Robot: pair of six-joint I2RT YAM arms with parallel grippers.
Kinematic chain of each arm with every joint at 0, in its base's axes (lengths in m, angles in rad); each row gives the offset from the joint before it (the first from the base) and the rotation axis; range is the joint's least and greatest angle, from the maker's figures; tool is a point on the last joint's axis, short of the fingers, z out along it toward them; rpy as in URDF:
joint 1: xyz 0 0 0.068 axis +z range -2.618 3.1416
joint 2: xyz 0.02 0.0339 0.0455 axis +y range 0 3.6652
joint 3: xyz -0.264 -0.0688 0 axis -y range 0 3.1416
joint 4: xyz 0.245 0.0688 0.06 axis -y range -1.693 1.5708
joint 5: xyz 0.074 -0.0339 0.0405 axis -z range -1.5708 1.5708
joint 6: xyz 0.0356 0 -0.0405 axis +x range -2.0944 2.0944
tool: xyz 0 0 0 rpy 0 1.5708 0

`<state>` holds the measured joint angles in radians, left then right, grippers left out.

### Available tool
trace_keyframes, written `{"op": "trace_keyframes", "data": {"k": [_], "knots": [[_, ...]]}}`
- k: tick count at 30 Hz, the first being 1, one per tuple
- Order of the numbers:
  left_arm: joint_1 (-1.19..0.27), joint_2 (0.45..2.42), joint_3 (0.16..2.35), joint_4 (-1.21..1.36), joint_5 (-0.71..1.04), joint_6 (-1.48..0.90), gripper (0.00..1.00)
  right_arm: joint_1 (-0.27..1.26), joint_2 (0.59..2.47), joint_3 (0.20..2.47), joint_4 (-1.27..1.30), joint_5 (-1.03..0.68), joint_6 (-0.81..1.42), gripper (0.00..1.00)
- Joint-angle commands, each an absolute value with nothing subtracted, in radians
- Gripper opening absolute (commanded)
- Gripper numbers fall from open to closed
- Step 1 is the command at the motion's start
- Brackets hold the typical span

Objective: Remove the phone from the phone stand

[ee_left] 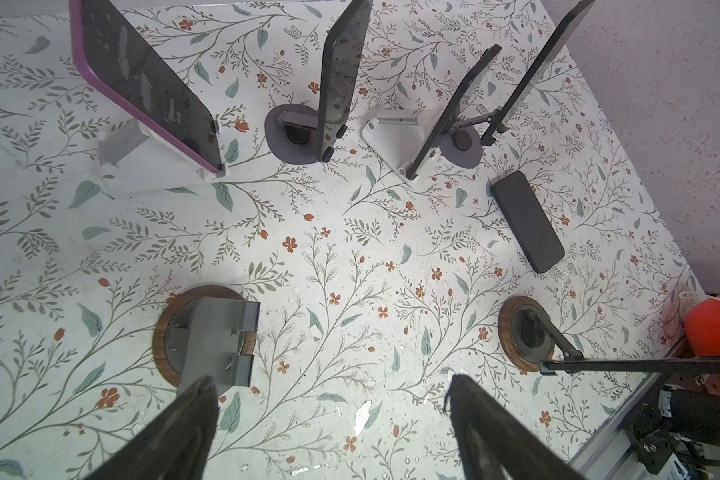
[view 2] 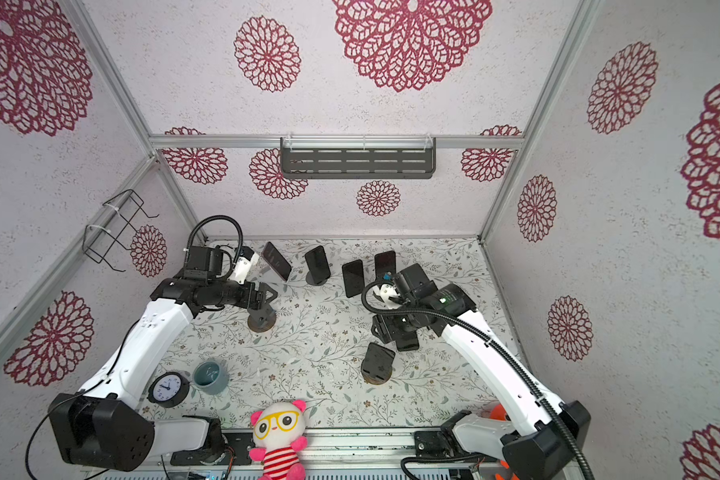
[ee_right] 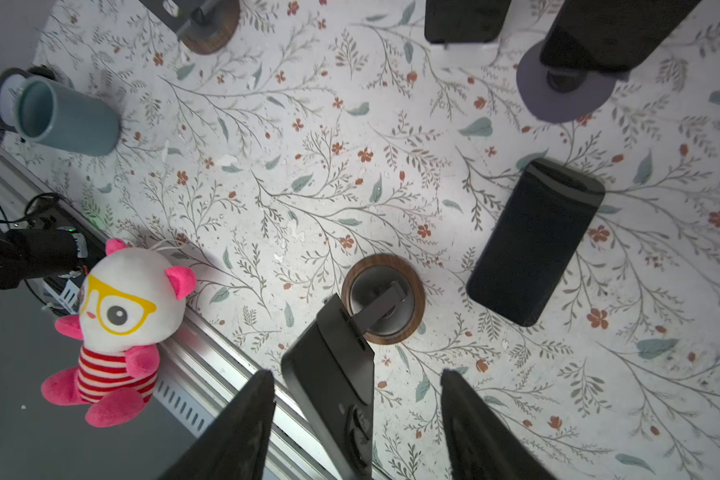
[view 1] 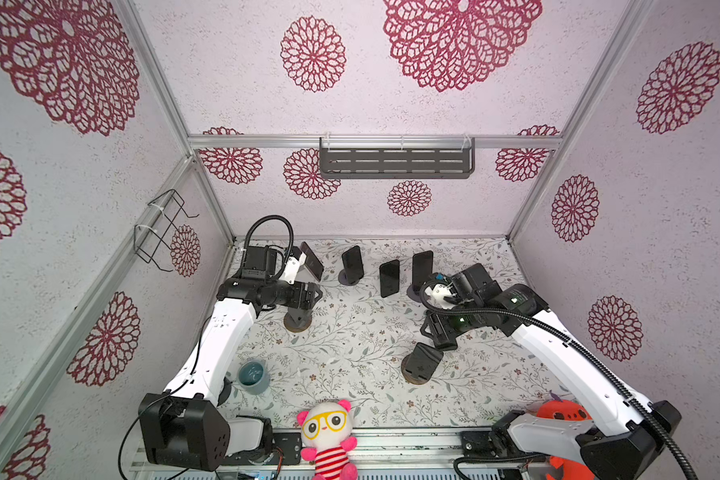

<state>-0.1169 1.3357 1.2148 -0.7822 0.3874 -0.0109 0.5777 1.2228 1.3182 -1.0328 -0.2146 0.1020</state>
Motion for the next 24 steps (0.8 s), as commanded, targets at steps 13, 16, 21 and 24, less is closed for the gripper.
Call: {"op": "trace_keyframes", "data": {"k": [13, 16, 21, 24], "knots": [[-0.109, 1.344, 1.239, -0.771, 0.405, -0.006, 0.91, 0.618, 1.186, 1.152, -1.058, -0.291, 0.076, 0.72], [-0.109, 1.344, 1.239, -0.77, 0.407, -0.007, 0.91, 0.618, 1.192, 1.131, -1.032, -0.292, 0.074, 0.65], [-0.109, 1.342, 1.238, -0.773, 0.408, -0.005, 0.91, 0.618, 1.205, 1.14, -1.023, -0.282, 0.062, 0.47], [-0.11, 1.341, 1.238, -0.774, 0.408, -0.003, 0.91, 0.618, 1.209, 1.15, -1.031, -0.281, 0.057, 0.37]]}}
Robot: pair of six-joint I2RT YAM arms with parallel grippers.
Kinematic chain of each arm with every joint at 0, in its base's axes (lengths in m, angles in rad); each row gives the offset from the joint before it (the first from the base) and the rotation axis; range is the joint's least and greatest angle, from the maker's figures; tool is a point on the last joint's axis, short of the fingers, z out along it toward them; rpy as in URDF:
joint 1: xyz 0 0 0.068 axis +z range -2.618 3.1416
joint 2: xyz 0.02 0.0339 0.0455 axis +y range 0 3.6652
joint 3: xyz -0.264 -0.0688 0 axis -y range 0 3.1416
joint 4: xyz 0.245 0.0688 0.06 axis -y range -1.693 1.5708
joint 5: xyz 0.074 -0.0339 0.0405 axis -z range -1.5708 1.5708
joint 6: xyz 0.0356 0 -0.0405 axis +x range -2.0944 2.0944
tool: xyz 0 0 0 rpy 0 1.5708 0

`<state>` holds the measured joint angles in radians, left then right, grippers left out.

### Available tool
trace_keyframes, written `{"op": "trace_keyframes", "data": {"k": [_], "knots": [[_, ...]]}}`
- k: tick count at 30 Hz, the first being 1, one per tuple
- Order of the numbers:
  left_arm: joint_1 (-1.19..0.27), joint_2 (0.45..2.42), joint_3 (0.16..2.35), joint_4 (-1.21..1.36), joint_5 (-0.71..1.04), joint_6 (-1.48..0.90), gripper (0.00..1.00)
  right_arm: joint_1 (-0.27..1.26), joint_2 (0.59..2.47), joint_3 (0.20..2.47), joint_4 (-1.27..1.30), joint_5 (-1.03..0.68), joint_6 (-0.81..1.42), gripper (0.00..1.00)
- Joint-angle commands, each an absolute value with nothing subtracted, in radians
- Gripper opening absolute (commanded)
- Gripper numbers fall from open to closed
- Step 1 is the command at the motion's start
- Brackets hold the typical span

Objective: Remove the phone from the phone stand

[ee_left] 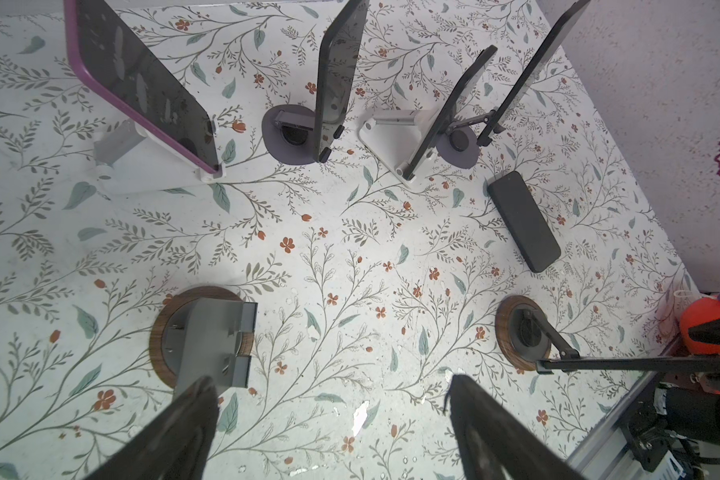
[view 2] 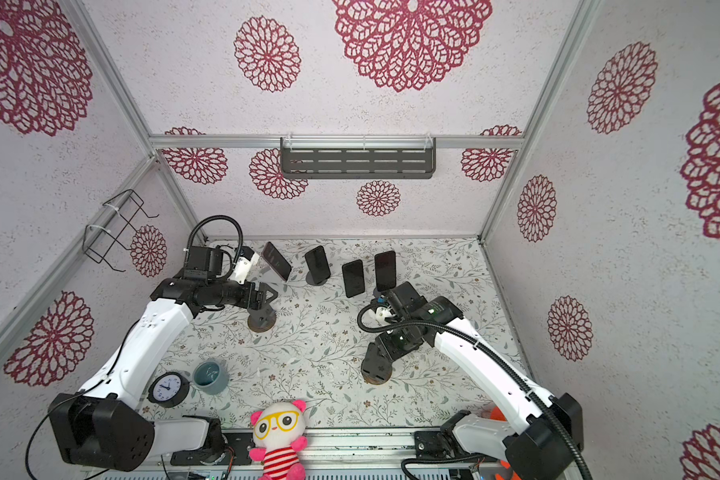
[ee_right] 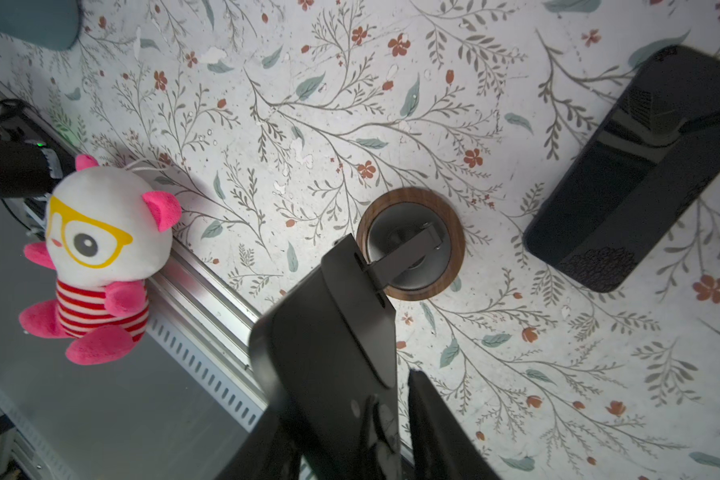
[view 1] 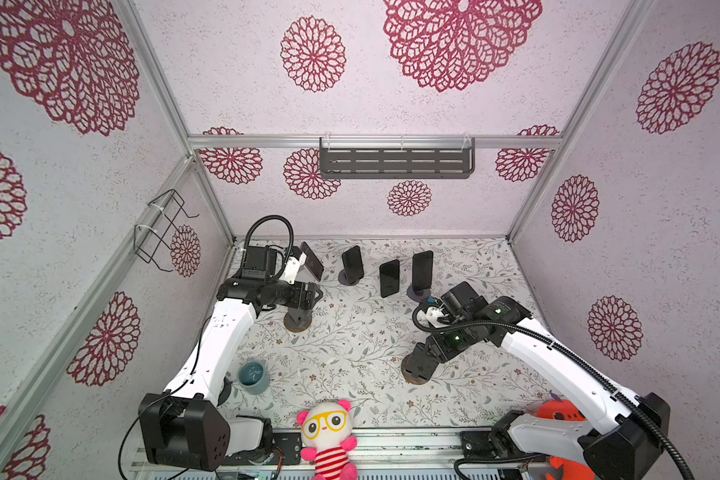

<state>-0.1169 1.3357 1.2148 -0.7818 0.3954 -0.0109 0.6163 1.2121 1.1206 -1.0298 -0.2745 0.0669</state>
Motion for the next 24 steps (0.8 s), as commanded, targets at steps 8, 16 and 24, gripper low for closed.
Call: {"op": "trace_keyframes", "data": {"k": [8, 16, 24], "knots": [[-0.11, 1.352, 1.234, -0.78, 0.416, 0.016, 0.91, 0.618, 1.222, 1.212, -1.077, -0.278, 0.034, 0.2], [-0.125, 1.316, 1.238, -0.76, 0.505, 0.015, 0.9, 0.619, 1.25, 1.362, -1.075, -0.381, -0.013, 0.14], [-0.166, 1.266, 1.219, -0.711, 0.565, 0.015, 0.88, 0.618, 1.286, 1.426, -1.183, -0.242, -0.001, 0.45]]}}
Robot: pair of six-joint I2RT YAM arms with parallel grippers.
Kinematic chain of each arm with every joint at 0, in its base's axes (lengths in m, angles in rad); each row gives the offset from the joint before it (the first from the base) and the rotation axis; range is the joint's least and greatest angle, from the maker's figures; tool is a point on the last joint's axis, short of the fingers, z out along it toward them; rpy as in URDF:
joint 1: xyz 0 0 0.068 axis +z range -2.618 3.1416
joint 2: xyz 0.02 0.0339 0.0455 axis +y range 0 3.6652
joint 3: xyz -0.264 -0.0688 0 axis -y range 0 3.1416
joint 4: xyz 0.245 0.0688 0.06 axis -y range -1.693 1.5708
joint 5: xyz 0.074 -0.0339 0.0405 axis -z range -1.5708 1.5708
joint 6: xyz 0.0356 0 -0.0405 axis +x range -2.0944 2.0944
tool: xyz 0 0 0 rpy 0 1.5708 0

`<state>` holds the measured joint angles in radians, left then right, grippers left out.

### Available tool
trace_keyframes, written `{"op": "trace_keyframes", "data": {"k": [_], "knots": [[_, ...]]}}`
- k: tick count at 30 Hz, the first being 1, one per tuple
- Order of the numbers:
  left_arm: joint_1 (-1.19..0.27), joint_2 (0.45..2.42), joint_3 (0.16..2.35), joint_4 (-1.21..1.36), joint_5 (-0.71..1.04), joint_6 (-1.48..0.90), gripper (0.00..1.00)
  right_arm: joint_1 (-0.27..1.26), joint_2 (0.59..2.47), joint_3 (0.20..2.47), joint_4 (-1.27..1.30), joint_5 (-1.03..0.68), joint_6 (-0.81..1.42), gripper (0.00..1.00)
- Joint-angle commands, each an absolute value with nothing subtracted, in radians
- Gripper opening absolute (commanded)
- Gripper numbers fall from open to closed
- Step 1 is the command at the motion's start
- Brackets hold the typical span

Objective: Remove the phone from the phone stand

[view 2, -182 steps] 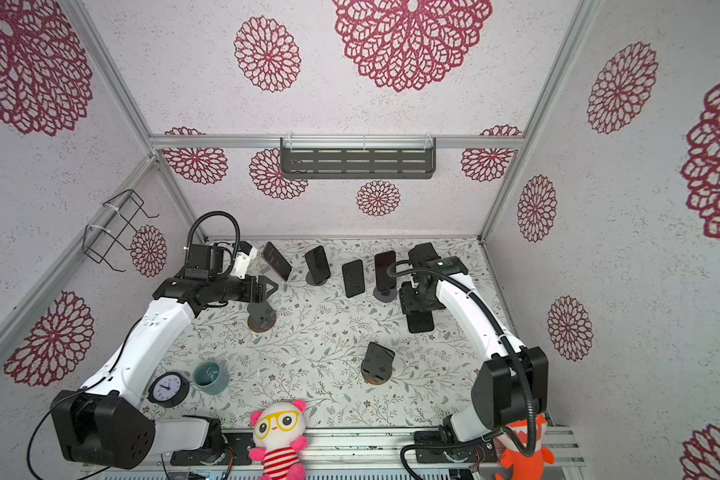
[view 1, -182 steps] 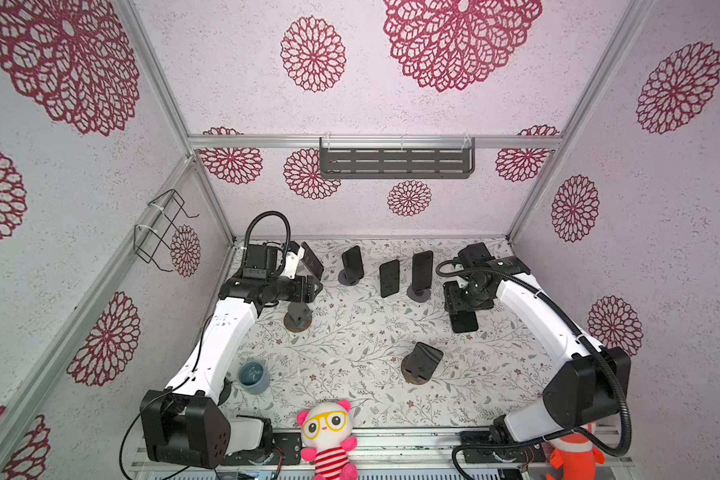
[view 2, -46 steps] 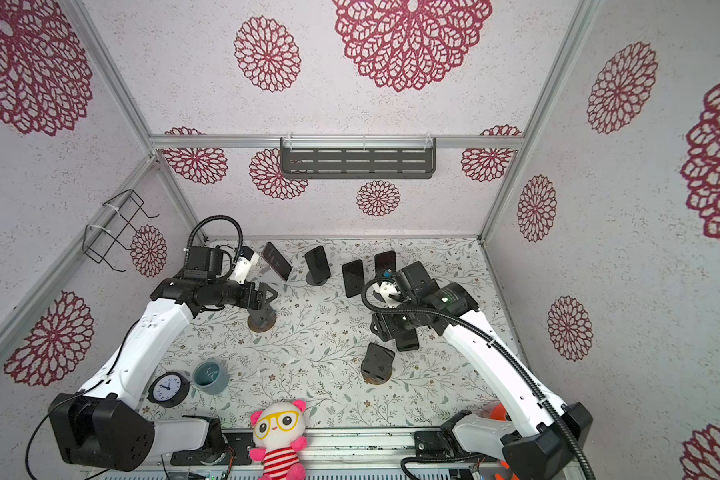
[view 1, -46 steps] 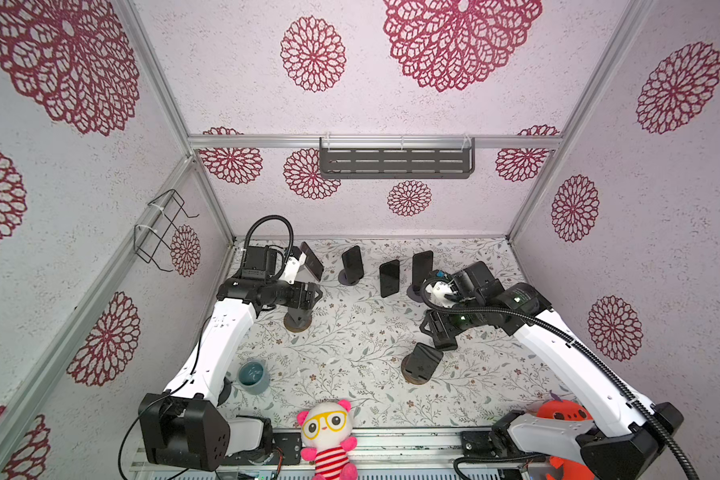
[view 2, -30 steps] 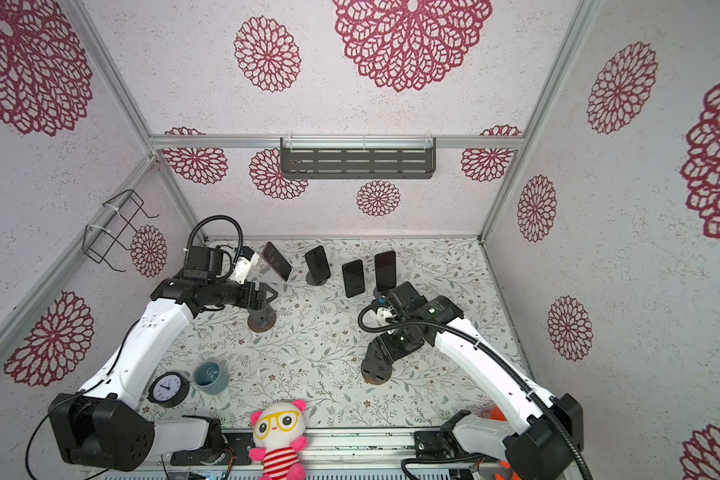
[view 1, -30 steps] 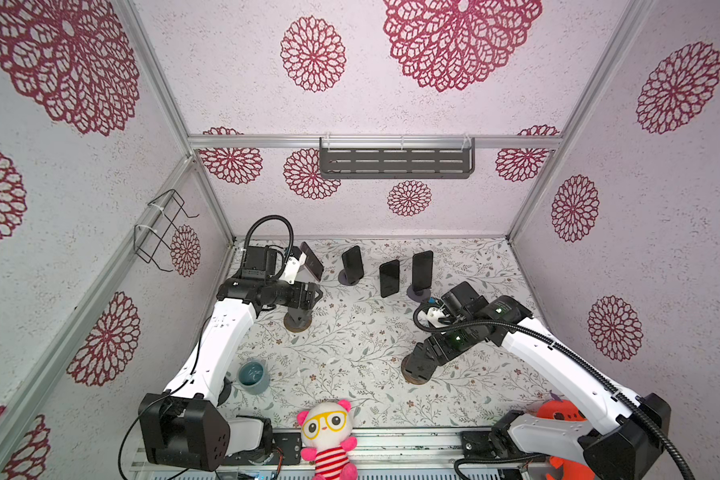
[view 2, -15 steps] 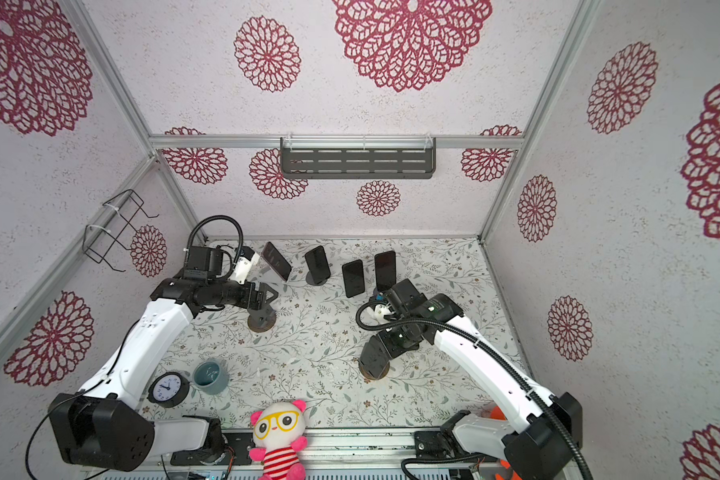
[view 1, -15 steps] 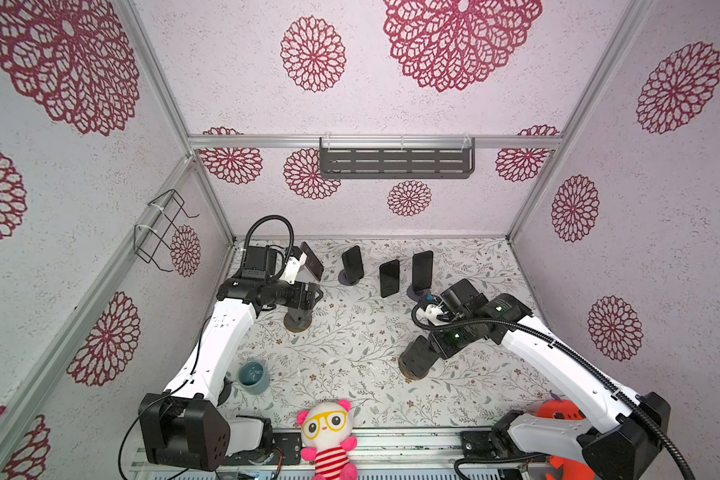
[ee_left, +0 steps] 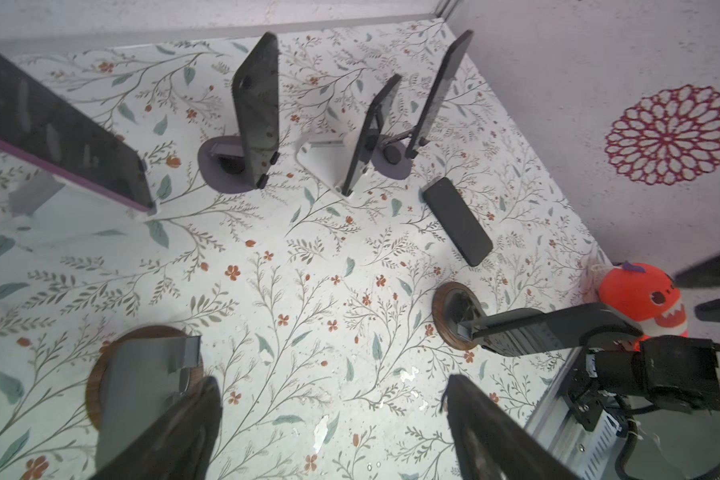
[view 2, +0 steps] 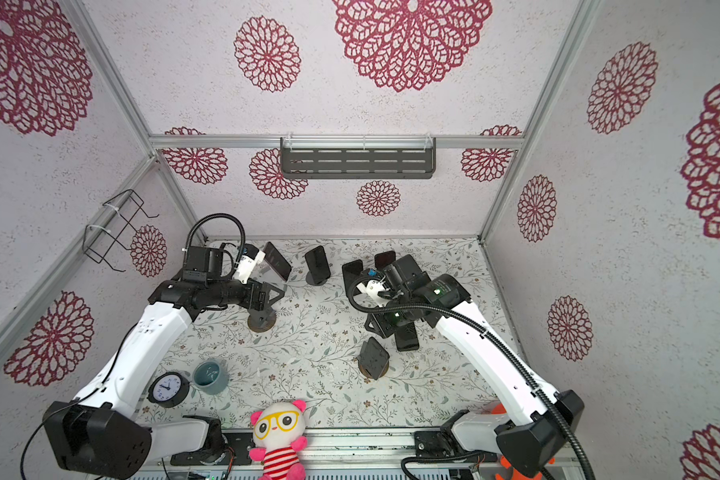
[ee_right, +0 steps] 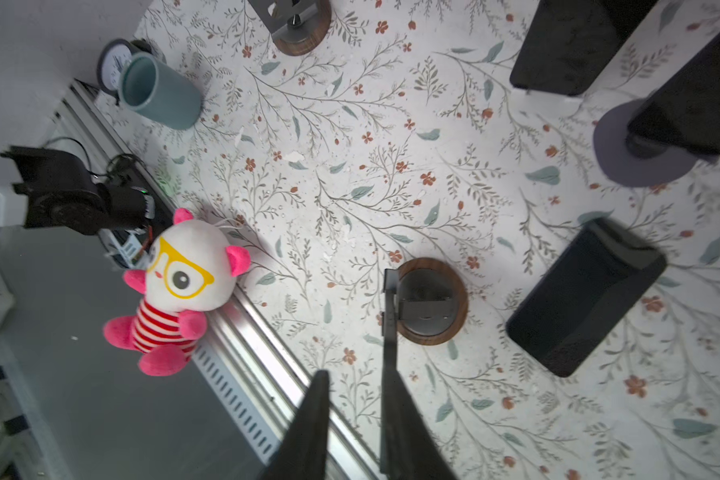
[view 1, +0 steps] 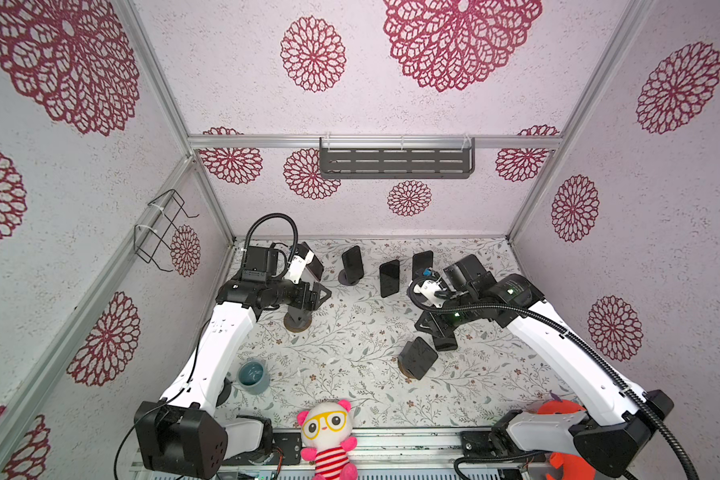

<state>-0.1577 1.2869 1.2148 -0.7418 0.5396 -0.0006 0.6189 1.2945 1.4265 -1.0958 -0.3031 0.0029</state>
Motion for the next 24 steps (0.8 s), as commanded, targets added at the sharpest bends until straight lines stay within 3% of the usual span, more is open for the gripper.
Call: {"op": "trace_keyframes", "data": {"k": [1, 4, 8, 24], "knots": [[-0.166, 1.266, 1.218, -0.712, 0.559, 0.015, 0.88, 0.62, 1.272, 1.401, -1.184, -0.239, 0.014, 0.55], [-0.167, 1.273, 1.222, -0.71, 0.56, 0.012, 0.88, 0.63, 1.234, 1.319, -1.167, -0.233, 0.062, 0.71], [-0.167, 1.283, 1.229, -0.711, 0.562, 0.012, 0.88, 0.633, 1.211, 1.22, -1.098, -0.262, 0.098, 0.74], [-0.169, 1.282, 1.218, -0.712, 0.542, 0.008, 0.88, 0.638, 1.275, 1.16, -1.001, -0.297, 0.048, 0.32]]}}
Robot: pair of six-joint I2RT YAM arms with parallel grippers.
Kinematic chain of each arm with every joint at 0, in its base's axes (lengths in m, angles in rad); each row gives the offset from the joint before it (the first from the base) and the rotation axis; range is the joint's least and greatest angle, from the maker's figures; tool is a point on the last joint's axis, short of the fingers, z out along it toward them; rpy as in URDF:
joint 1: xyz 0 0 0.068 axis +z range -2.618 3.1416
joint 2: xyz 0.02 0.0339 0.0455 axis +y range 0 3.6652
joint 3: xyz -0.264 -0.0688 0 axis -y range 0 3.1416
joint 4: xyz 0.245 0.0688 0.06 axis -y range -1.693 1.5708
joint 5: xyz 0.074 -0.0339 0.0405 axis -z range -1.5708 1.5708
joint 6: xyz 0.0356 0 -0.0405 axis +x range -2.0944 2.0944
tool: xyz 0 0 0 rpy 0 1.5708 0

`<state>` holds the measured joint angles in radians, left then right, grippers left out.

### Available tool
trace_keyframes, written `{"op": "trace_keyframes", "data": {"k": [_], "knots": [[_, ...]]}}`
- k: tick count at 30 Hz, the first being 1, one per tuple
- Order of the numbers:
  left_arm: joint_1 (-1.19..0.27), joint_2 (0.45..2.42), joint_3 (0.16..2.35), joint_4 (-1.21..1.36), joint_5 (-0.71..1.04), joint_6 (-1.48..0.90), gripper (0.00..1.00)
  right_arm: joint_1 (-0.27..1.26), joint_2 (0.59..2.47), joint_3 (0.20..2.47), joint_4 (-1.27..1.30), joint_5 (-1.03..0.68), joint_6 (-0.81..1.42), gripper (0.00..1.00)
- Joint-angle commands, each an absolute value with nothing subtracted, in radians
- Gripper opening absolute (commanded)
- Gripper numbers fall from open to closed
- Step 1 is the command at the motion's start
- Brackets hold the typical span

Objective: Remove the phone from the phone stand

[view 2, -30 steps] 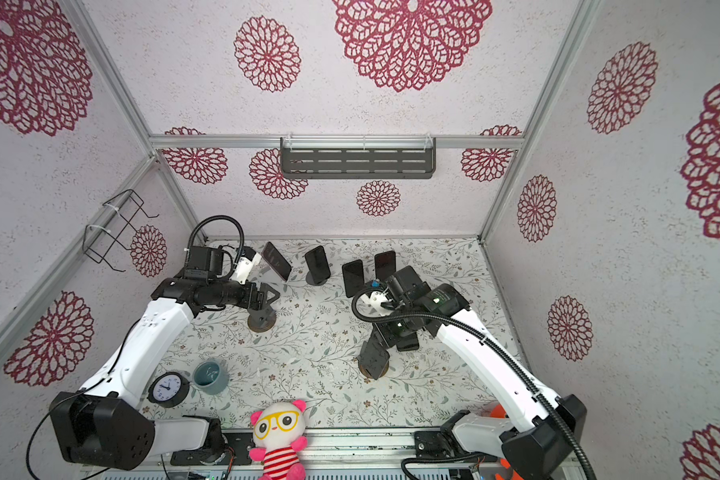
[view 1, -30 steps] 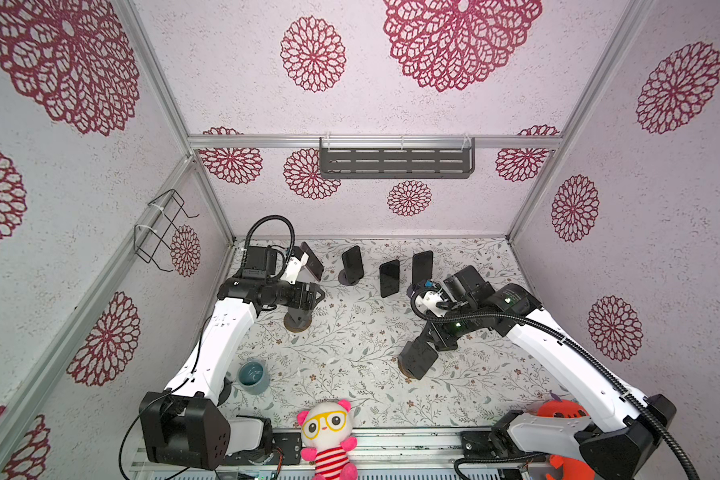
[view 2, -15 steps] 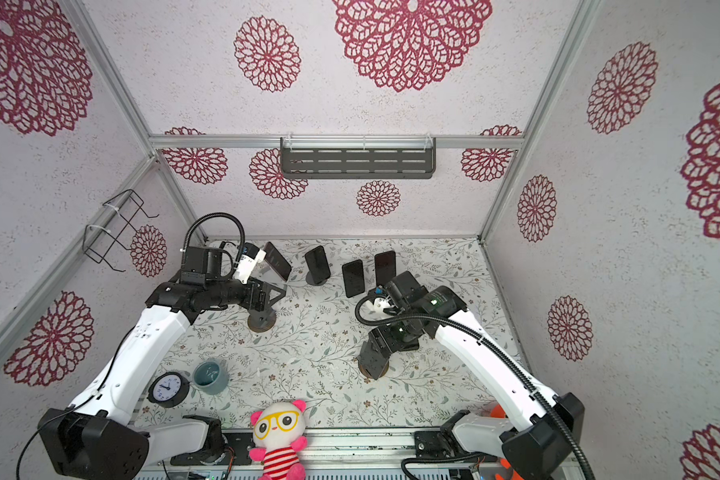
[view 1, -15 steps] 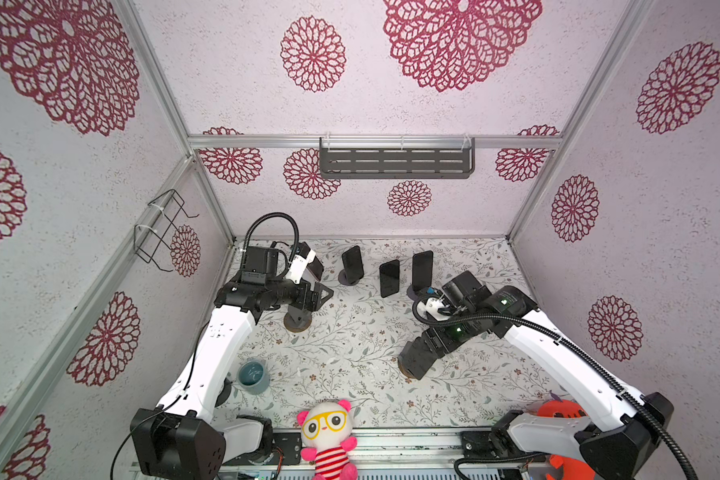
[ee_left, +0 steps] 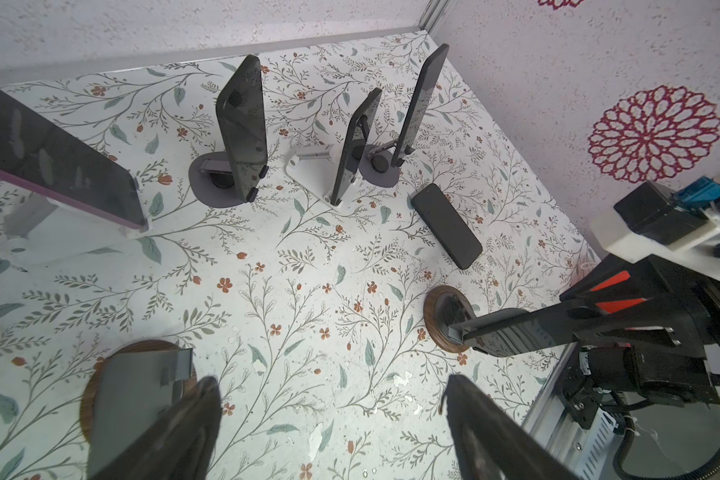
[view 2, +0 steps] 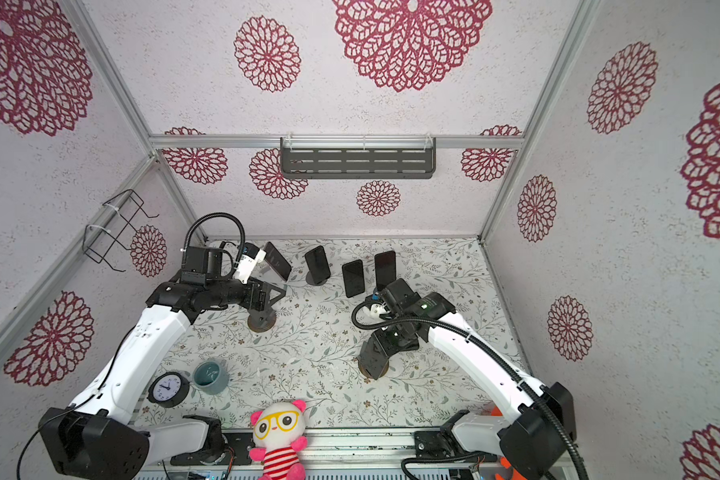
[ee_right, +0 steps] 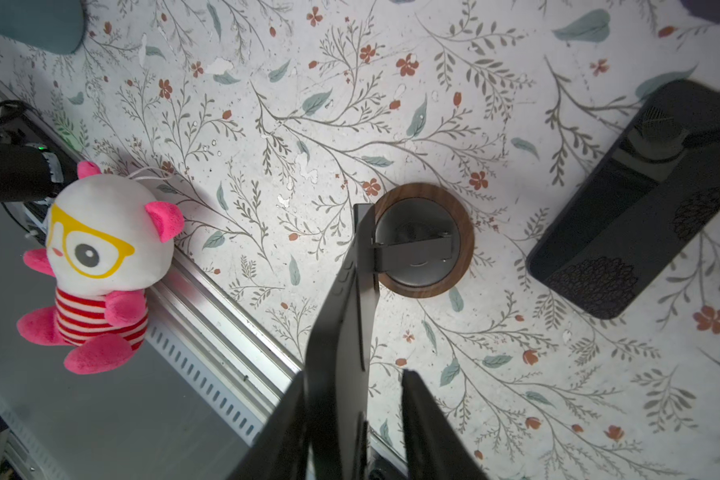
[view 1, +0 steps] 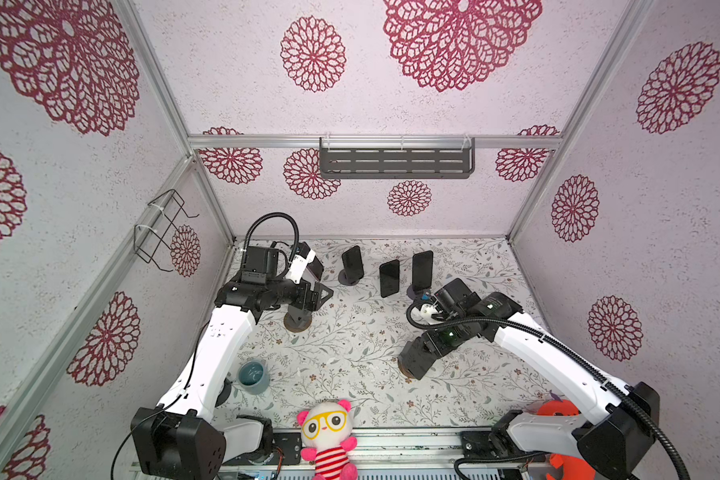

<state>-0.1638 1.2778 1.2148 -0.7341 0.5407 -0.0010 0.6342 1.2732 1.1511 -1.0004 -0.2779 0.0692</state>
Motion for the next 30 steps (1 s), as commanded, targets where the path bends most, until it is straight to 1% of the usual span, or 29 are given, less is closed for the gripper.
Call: {"op": "trace_keyframes", "data": {"k": [1, 3, 6, 12, 17, 19, 23, 26, 30], "knots": [[-0.169, 1.282, 1.217, -0.712, 0.542, 0.008, 0.88, 0.638, 1.276, 1.164, -1.006, -0.295, 0.047, 0.3], [-0.168, 1.284, 1.217, -0.71, 0.543, 0.006, 0.88, 0.639, 1.273, 1.172, -1.018, -0.287, 0.042, 0.25], [-0.173, 1.287, 1.216, -0.707, 0.541, -0.002, 0.88, 0.638, 1.276, 1.184, -1.033, -0.279, 0.034, 0.21], [-0.206, 1.28, 1.207, -0.698, 0.539, -0.033, 0.89, 0.638, 1.29, 1.253, -1.04, -0.314, -0.002, 0.1], [-0.222, 1.277, 1.204, -0.662, 0.605, -0.038, 0.89, 0.638, 1.303, 1.341, -1.071, -0.37, -0.053, 0.08], [-0.227, 1.285, 1.195, -0.635, 0.661, -0.045, 0.89, 0.638, 1.307, 1.376, -1.076, -0.389, -0.076, 0.06], [-0.252, 1.322, 1.175, -0.565, 0.861, -0.033, 0.87, 0.637, 1.333, 1.455, -1.06, -0.393, -0.134, 0.04], [-0.287, 1.363, 1.175, -0.556, 0.973, 0.031, 0.86, 0.628, 1.382, 1.515, -1.044, -0.428, -0.205, 0.03], [-0.314, 1.414, 1.185, -0.589, 1.107, 0.127, 0.85, 0.606, 1.473, 1.62, -1.083, -0.501, -0.345, 0.03]]}}
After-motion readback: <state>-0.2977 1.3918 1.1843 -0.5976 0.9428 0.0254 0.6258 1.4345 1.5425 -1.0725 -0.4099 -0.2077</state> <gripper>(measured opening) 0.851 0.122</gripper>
